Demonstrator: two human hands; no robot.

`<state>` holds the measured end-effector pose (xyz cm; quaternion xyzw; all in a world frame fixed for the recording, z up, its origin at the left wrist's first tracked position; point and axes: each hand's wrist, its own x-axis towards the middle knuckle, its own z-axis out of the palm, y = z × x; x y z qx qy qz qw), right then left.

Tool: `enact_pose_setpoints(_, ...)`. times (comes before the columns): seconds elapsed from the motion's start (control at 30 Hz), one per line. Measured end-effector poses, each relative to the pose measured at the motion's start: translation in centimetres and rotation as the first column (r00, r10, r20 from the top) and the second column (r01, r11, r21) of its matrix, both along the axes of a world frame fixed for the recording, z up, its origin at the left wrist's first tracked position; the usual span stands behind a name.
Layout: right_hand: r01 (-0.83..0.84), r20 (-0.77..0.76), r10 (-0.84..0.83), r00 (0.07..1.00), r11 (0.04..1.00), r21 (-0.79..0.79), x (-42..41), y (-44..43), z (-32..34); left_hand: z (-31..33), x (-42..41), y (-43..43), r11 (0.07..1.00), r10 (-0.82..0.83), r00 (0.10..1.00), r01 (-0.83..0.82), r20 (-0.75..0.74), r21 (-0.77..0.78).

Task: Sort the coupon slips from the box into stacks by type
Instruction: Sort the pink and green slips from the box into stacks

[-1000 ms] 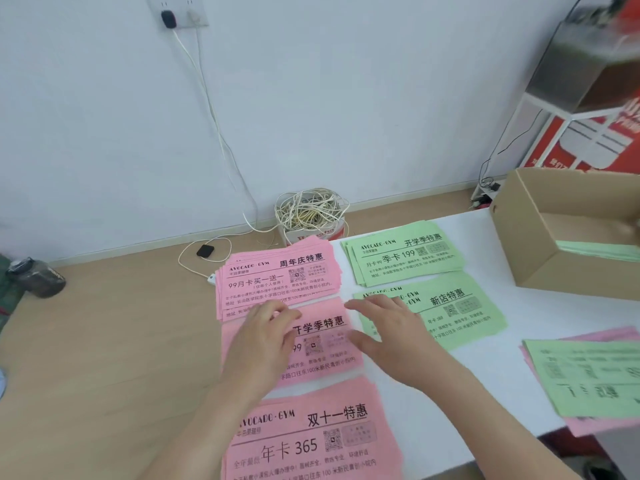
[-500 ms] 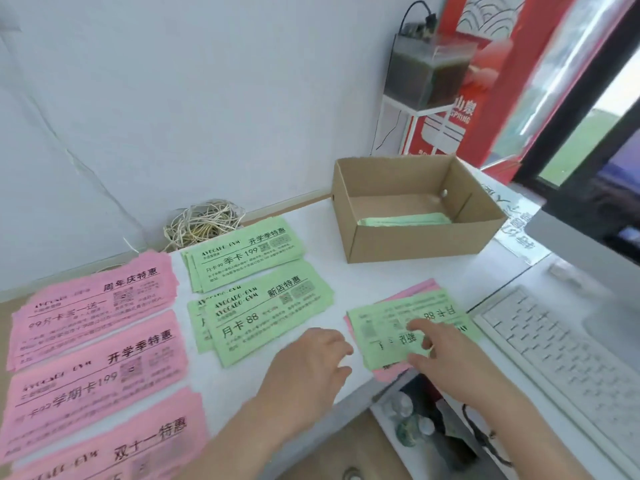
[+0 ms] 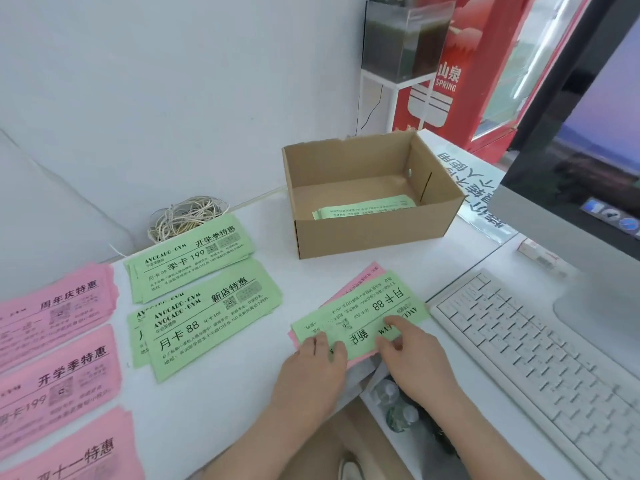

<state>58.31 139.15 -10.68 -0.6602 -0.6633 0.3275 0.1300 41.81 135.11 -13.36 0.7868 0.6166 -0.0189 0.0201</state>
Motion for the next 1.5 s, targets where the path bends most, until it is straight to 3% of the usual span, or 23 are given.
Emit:
enact_pose_setpoints(0.07,0.109,-0.177,-0.114,0.978,0.993,-0.038,-0.1,0.4,-0.2,0.2,0.1,-0.2,1.000,-0.030,0.999,0.030,0.038,-0.002)
enact_pose_setpoints(0.13,0.134,-0.227,-0.140,0.964,0.990,-0.039,-0.3,0.8,-0.4,0.6,0.8,-0.2,0.999,-0.027,0.996,0.029,0.088,-0.023)
enact_pose_setpoints(0.23,0.092,-0.167,-0.079,0.983,0.993,0.072,-0.1,2.0,0.2,2.6,2.2,-0.6,0.994,-0.053,0.974,0.073,0.220,-0.084)
enact_pose_setpoints(0.33,-0.156,0.008,0.157,0.988,0.970,0.185,1.0,4.3,1.6,3.6,2.2,-0.5,0.968,0.089,0.865,0.042,0.495,-0.247)
enact_pose_setpoints(0.43,-0.435,0.206,0.401,0.893,0.887,0.156,1.7,7.2,3.7,4.7,0.0,0.6,0.974,0.056,0.777,-0.181,0.628,0.137)
enact_pose_setpoints(0.47,-0.488,0.266,0.444,0.856,0.864,0.128,1.6,8.3,4.3,5.0,-1.0,1.3,0.938,0.141,0.772,-0.305,0.620,0.165)
enact_pose_setpoints(0.53,-0.570,0.363,0.503,0.784,0.815,0.100,0.6,10.2,4.7,5.2,-2.6,2.5,0.891,0.348,0.716,-0.453,0.606,0.023)
enact_pose_setpoints(0.63,-0.665,0.424,0.570,0.704,0.738,0.112,-2.0,11.5,3.6,4.3,-2.9,3.0,0.785,0.588,0.502,-0.542,0.634,-0.299)
enact_pose_setpoints(0.73,-0.648,0.406,0.535,0.741,0.729,0.221,-3.3,11.7,2.2,2.6,-3.1,2.3,0.716,0.651,0.426,-0.619,0.628,-0.323)
enact_pose_setpoints(0.83,-0.538,0.316,0.464,0.828,0.815,0.214,-1.6,10.7,2.0,2.1,-3.2,1.4,0.683,0.675,0.396,-0.654,0.623,-0.324)
enact_pose_setpoints(0.9,-0.515,0.310,0.468,0.828,0.852,0.090,0.2,9.3,1.8,1.8,-3.3,1.1,0.681,0.682,0.421,-0.665,0.598,-0.308)
enact_pose_setpoints(1.03,-0.571,0.399,0.562,0.724,0.814,-0.110,1.8,6.5,0.8,1.7,-3.2,0.5,0.693,0.684,0.499,-0.673,0.532,-0.259)
enact_pose_setpoints(1.17,-0.599,0.468,0.556,0.687,0.798,-0.069,2.0,6.0,0.3,1.3,-3.1,-0.4,0.726,0.669,0.600,-0.655,0.439,-0.210)
enact_pose_setpoints(1.3,-0.599,0.419,0.576,0.702,0.796,-0.089,2.4,6.7,0.3,0.0,-3.5,-1.1,0.810,0.552,0.750,-0.587,0.364,-0.020)
enact_pose_setpoints(1.5,-0.579,0.322,0.593,0.738,0.802,-0.147,3.2,8.0,1.0,-1.1,-5.0,-0.4,0.958,0.263,0.940,-0.281,0.217,0.061)
